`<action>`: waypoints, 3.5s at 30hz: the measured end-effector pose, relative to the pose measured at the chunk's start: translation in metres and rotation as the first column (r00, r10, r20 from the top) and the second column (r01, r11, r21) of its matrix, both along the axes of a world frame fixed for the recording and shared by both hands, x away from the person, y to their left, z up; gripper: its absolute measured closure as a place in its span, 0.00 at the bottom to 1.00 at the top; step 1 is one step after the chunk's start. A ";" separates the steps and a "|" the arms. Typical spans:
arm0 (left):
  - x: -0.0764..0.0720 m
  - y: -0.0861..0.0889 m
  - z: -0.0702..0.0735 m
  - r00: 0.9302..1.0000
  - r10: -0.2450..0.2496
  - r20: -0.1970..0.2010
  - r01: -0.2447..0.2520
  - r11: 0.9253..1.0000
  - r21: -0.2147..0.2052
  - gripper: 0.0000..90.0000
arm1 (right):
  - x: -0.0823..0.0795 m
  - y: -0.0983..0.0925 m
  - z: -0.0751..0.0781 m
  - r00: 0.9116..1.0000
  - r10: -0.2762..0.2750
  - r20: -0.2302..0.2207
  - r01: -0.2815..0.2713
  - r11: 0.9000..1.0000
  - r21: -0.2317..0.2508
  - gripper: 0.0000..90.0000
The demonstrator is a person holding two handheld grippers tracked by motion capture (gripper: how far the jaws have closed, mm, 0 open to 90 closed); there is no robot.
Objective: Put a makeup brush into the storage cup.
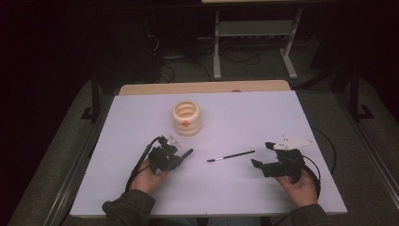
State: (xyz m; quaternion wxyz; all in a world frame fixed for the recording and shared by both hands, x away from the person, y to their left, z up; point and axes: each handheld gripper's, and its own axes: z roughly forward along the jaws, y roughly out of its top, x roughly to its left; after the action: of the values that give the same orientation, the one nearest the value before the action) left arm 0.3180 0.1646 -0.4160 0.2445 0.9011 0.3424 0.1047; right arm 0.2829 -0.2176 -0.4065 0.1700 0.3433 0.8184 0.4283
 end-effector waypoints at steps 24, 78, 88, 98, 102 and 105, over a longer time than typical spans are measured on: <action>-0.003 0.026 0.031 0.988 -0.155 0.014 0.156 0.981 -0.118 0.89 | 0.020 0.059 0.042 0.968 0.243 -0.070 -0.246 0.968 -0.053 0.16; -0.029 -0.018 0.049 0.847 -0.528 0.063 0.531 0.836 -0.138 0.89 | 0.042 0.168 0.045 0.682 0.675 -0.281 -0.729 0.659 -0.187 0.65; -0.031 -0.021 0.047 0.819 -0.571 0.054 0.572 0.807 -0.151 0.89 | 0.038 0.172 0.035 0.616 0.716 -0.329 -0.784 0.598 -0.166 0.85; -0.031 -0.012 0.040 0.829 -0.557 0.047 0.555 0.811 -0.184 0.72 | 0.033 0.165 0.033 0.620 0.714 -0.325 -0.780 0.605 -0.159 0.87; -0.030 -0.002 0.036 0.845 -0.534 0.039 0.529 0.822 -0.212 0.67 | 0.031 0.150 0.033 0.650 0.699 -0.297 -0.754 0.640 -0.144 0.87; -0.029 0.003 0.035 0.854 -0.519 0.027 0.510 0.827 -0.235 0.67 | 0.030 0.141 0.032 0.664 0.697 -0.271 -0.743 0.657 -0.129 0.87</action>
State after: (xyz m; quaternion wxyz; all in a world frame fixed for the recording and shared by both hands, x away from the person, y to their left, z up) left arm 0.2894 0.1671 -0.3814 0.3613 0.9266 0.1014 -0.0231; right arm 0.3132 -0.0763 -0.3742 -0.0582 0.0081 0.9432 0.3270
